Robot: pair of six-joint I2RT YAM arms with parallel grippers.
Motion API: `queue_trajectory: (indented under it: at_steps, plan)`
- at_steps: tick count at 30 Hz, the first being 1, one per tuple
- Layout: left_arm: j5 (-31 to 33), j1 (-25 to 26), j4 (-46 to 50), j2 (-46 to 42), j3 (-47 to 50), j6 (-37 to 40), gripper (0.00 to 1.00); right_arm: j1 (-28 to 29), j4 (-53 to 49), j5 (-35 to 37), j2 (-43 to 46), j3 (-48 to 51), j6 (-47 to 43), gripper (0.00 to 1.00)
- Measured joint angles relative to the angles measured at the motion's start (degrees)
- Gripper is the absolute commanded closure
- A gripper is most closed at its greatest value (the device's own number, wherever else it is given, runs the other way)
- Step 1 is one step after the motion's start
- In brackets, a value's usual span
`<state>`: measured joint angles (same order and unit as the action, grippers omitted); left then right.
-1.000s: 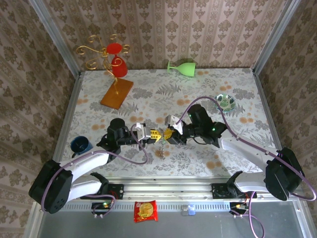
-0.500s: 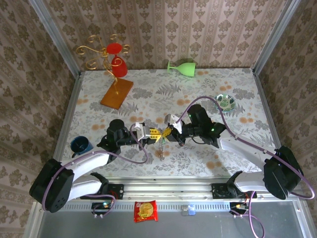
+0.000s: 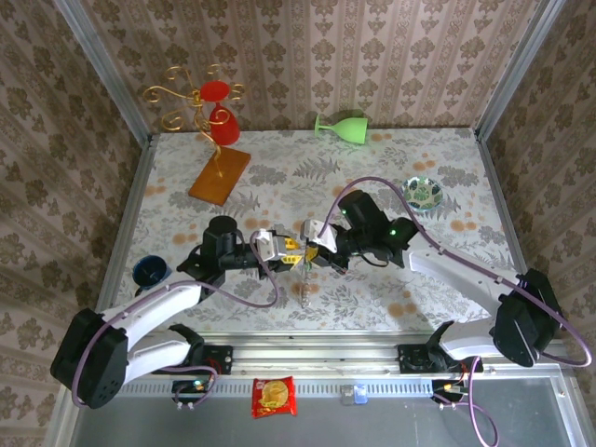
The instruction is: Put the keys on the keyring
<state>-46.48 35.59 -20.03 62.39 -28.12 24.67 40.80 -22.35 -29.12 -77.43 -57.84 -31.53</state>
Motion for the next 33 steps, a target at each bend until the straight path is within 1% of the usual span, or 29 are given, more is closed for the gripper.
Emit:
queue_trajectory:
  at_steps: [4, 9, 11, 14, 15, 16, 18, 20, 22, 25, 27, 30, 33]
  plan:
    - [-1.0, 0.0, 2.9, 0.6, -1.3, 1.6, 0.8, 1.1, -3.2, 2.2, -1.1, -2.4, -2.5, 1.0]
    - [-1.8, 0.0, 5.7, 1.2, -2.5, 3.1, 0.82, 2.2, -5.2, 3.7, -1.5, -4.7, -4.4, 1.0]
    - [-2.1, 0.0, 6.8, 1.2, -2.9, 3.5, 0.86, 2.4, -5.4, 4.0, -1.5, -4.9, -4.8, 1.0]
    - [-2.8, 0.0, 8.2, 1.3, -3.4, 4.0, 0.97, 2.8, -5.8, 4.8, -1.6, -5.2, -5.4, 1.0]
    - [-3.0, 0.0, 8.5, 1.3, -3.4, 4.2, 1.0, 2.8, -6.0, 5.0, -1.6, -5.3, -5.7, 1.0]
    - [-3.2, 0.0, 8.8, 1.3, -3.5, 4.6, 1.0, 2.9, -6.3, 5.1, -1.6, -5.4, -5.9, 0.96]
    - [-3.4, 0.0, 9.2, 1.4, -3.6, 4.7, 1.0, 3.0, -6.2, 5.2, -1.6, -5.4, -5.7, 0.82]
    - [-3.5, 0.0, 9.3, 1.4, -3.7, 4.7, 1.0, 2.8, -5.5, 5.1, -1.5, -5.4, -4.9, 0.74]
    - [-3.5, 0.0, 9.3, 1.4, -3.7, 4.7, 1.0, 2.0, -3.3, 4.4, -0.6, -4.0, -3.6, 0.68]
    - [-3.5, 0.0, 6.4, 1.4, -2.7, 3.1, 1.0, -0.1, 0.5, 2.1, 2.3, -0.1, -0.2, 0.67]
    - [-3.5, 0.0, 2.2, 1.4, -1.0, 0.8, 1.0, -1.3, 3.1, 1.2, 3.9, 2.5, 2.6, 0.67]
    - [-3.5, 0.0, -3.5, 1.4, 1.6, -2.6, 1.0, -1.7, 6.6, -0.5, 4.7, 5.2, 7.1, 0.67]
    - [-3.4, 0.0, -7.5, 1.8, 3.0, -5.0, 1.0, -1.6, 9.8, -2.1, 5.1, 7.3, 11.0, 0.68]
